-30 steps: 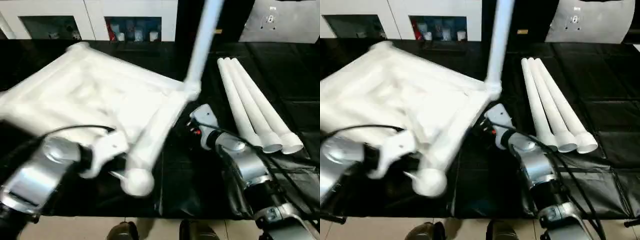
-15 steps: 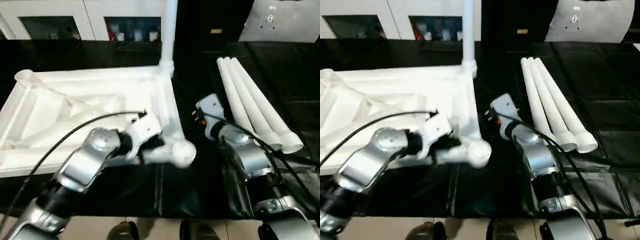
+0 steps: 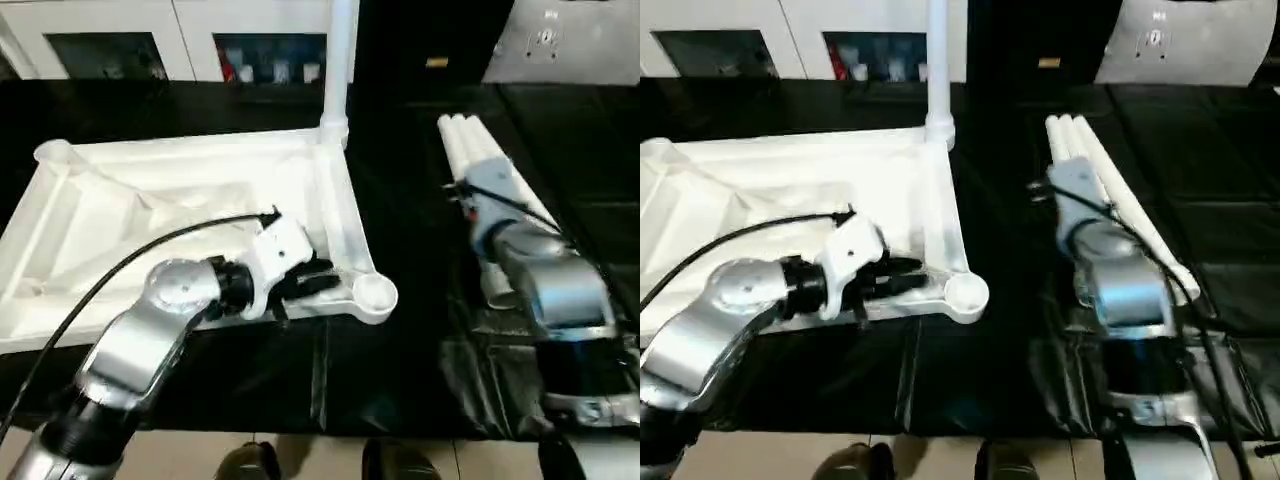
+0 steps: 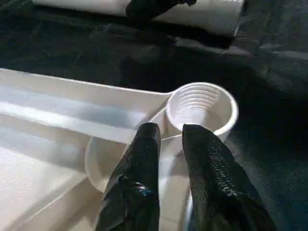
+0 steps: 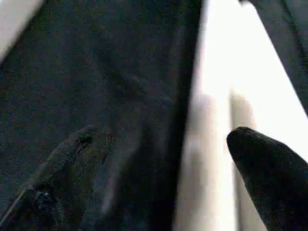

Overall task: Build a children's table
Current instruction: Pick table leg

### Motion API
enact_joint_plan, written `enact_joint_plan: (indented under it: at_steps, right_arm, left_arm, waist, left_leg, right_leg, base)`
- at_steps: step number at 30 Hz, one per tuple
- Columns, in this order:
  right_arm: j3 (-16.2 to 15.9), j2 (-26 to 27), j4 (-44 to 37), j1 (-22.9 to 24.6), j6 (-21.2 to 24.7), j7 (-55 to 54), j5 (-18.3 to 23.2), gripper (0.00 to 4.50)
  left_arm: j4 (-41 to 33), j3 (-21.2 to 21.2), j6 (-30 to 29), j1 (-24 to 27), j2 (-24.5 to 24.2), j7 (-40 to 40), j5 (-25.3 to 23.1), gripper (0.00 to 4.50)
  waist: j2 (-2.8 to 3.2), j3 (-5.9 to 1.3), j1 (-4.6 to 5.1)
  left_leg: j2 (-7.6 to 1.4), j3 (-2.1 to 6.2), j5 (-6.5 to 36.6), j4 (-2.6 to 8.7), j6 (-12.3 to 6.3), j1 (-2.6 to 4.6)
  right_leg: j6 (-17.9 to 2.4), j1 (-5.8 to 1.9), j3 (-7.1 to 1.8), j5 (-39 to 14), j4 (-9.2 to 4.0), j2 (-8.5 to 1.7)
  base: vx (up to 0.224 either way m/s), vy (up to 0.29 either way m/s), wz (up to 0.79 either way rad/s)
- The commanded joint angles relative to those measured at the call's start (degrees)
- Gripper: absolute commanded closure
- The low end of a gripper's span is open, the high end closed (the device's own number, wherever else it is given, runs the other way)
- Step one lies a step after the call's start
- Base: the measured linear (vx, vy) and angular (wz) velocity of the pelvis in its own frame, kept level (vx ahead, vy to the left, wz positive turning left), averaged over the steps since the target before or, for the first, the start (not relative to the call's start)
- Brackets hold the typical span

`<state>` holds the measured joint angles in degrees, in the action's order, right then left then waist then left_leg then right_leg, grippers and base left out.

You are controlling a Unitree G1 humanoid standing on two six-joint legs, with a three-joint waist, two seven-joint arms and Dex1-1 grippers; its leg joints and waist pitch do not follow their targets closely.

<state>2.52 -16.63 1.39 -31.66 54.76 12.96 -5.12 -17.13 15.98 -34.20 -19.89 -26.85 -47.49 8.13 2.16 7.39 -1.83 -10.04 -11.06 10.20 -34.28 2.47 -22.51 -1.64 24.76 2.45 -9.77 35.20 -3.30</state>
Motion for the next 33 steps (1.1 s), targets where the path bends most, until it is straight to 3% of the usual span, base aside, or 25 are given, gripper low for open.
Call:
enact_joint_plan:
  at_steps: [1, 4, 5, 9, 11, 14, 21, 25, 26, 27, 33]
  right_arm:
    - [1.71, -0.28, -2.56, -0.12, 5.05, -0.41, 0.82, 0.00]
    - [3.48, -0.18, -3.74, 0.42, 9.10, -0.05, 0.86, 0.00]
    - [4.17, -0.16, -3.38, 0.70, 9.56, 0.17, 1.50, 0.00]
    - [4.73, -0.35, -2.20, 0.81, 11.57, 1.04, 3.23, 0.00]
    - [4.61, -0.58, -1.64, 0.77, 13.54, 1.60, 4.00, 0.00]
    - [5.53, 0.07, -1.07, 0.49, 15.21, 1.78, 4.71, 0.00]
    - [6.17, 0.63, 1.82, -0.71, 20.71, 4.51, 8.56, 0.00]
    - [6.12, 0.71, 3.20, -0.87, 20.39, 4.80, 9.04, 0.00]
    - [6.14, 0.74, 3.98, -1.04, 20.13, 4.79, 9.11, 0.29]
    - [6.33, 0.87, 4.50, -1.23, 20.00, 4.76, 9.19, 0.29]
    - [6.52, 1.03, 6.13, -2.12, 19.66, 4.52, 9.94, 0.80]
  left_arm:
    - [-2.91, -0.14, -1.42, 0.91, -0.71, -0.64, 1.22, 3.21]
    - [-4.17, 0.20, -2.23, 1.27, -0.40, -0.17, 1.47, 3.13]
    - [-4.28, 0.35, -2.36, 1.26, -0.26, 0.02, 1.53, 2.95]
    - [-4.79, 0.68, -2.98, 1.10, -0.05, 0.11, 1.94, 2.78]
    - [-5.17, 0.91, -3.46, 0.97, -0.12, 0.07, 2.24, 2.36]
    - [-5.46, 1.06, -3.73, 0.94, -0.21, 0.06, 2.42, 2.31]
    - [-6.21, 1.31, -4.56, 0.84, -0.05, 0.32, 3.13, 1.63]
    - [-6.25, 1.54, -4.44, 0.80, -0.06, 0.64, 2.99, 1.29]
    - [-6.28, 1.63, -4.42, 0.77, -0.01, 0.83, 2.91, 1.20]
    - [-6.28, 1.68, -4.30, 0.77, -0.06, 0.90, 2.78, 1.20]
    - [-6.40, 1.32, -4.30, 1.01, -0.10, 1.51, 3.02, 0.73]
  waist:
    - [0.24, -4.63, -0.07]
    - [0.22, -4.63, -0.05]
    - [0.46, -4.67, -0.06]
    - [0.47, -4.75, -0.04]
    - [0.31, -4.82, 0.01]
    - [0.37, -4.67, -0.05]
    - [0.14, -4.64, -0.01]
    - [-0.03, -4.63, 0.01]
    - [-0.12, -4.55, 0.01]
    - [-0.37, -4.64, 0.09]
    - [-0.28, -4.54, 0.16]
  left_leg:
    - [-2.29, 1.34, 7.71, 3.76, -0.54, 1.34]
    - [-2.26, 1.25, 7.66, 3.68, -0.37, 1.43]
    - [-2.25, 1.27, 7.94, 3.64, -0.07, 1.52]
    - [-2.22, 1.32, 8.54, 3.65, 0.39, 1.59]
    - [-2.26, 1.30, 8.42, 3.64, 0.37, 1.67]
    - [-2.22, 1.28, 9.14, 3.66, 0.67, 1.77]
    - [-2.17, 1.35, 10.49, 3.72, 1.18, 2.02]
    - [-2.19, 1.37, 11.04, 3.73, 1.45, 2.17]
    - [-2.19, 1.37, 11.51, 3.76, 1.59, 2.25]
    - [-2.17, 1.37, 11.33, 3.77, 1.67, 2.23]
    - [-2.12, 1.40, 12.17, 3.79, 1.77, 2.43]
  right_leg:
    - [-12.50, -4.08, -2.78, -8.76, -3.89, -3.71]
    - [-12.03, -3.91, -2.81, -9.82, -4.06, -3.64]
    - [-11.67, -3.83, -2.81, -10.39, -4.10, -3.64]
    - [-11.33, -3.90, -2.80, -11.24, -4.21, -3.66]
    - [-11.57, -3.94, -2.81, -10.90, -4.20, -3.64]
    - [-11.49, -3.87, -2.83, -12.54, -4.36, -3.72]
    - [-10.74, -3.92, -2.80, -15.89, -4.64, -3.73]
    - [-10.01, -3.81, -2.82, -18.16, -4.85, -3.82]
    - [-9.67, -3.76, -2.83, -19.44, -4.99, -3.86]
    - [-9.54, -3.83, -2.82, -19.65, -4.97, -3.83]
    - [-8.99, -3.71, -2.83, -21.13, -5.15, -3.83]
  base:
    - [0.000, 0.000, 0.00]
    - [0.000, 0.000, 0.00]
    - [0.000, 0.000, 0.00]
    - [0.000, 0.000, 0.00]
    - [0.000, 0.000, 0.00]
    - [0.000, 0.000, 0.00]
    - [0.000, 0.000, 0.00]
    - [0.000, 0.000, 0.00]
    - [0.000, 0.000, 0.00]
    - [0.000, 0.000, 0.00]
    - [0.000, 0.000, 0.00]
